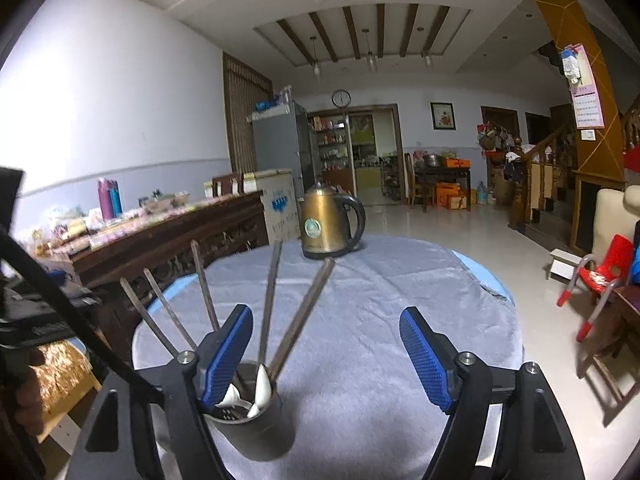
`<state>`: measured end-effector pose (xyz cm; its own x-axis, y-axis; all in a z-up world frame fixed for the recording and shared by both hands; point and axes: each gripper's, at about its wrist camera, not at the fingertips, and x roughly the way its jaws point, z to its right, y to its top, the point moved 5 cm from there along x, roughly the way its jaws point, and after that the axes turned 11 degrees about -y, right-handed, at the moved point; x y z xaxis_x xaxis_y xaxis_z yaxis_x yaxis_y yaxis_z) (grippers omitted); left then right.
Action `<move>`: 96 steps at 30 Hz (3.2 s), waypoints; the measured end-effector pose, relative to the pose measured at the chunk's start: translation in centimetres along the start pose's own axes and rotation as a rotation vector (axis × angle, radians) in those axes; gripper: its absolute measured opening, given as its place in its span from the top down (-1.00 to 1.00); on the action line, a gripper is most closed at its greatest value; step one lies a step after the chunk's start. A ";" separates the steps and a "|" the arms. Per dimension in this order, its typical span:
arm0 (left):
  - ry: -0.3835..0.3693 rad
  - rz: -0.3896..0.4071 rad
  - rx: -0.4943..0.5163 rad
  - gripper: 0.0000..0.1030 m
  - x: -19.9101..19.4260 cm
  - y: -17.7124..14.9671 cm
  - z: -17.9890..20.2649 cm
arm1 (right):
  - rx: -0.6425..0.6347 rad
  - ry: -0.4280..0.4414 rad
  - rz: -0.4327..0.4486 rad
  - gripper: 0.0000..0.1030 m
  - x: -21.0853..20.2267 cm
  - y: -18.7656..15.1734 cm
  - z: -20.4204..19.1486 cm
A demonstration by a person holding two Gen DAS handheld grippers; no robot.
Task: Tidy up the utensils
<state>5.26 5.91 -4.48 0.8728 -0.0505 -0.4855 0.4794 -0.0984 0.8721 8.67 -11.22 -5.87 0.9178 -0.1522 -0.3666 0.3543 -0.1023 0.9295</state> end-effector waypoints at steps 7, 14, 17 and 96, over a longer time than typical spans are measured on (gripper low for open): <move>0.003 0.000 0.010 -0.91 -0.8 0.3 0.0 | 0.003 -0.015 -0.053 -0.55 0.6 -0.5 0.7; 0.015 -0.018 0.009 -0.91 -0.6 0.1 -0.2 | 0.006 -0.021 -0.073 -0.55 0.4 -0.5 1.2; 0.020 -0.029 0.014 -0.91 -0.4 -0.2 -0.3 | 0.005 -0.022 -0.088 -0.55 0.2 -0.4 1.4; 0.010 -0.158 -0.022 -0.91 -1.1 -3.0 -2.5 | -0.138 -0.101 -0.374 -0.58 -0.8 -2.0 -4.5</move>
<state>3.03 8.73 -6.42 0.7873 -0.0264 -0.6160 0.6123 -0.0829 0.7862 7.99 -6.50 -7.22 0.7012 -0.2259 -0.6762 0.6875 -0.0370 0.7253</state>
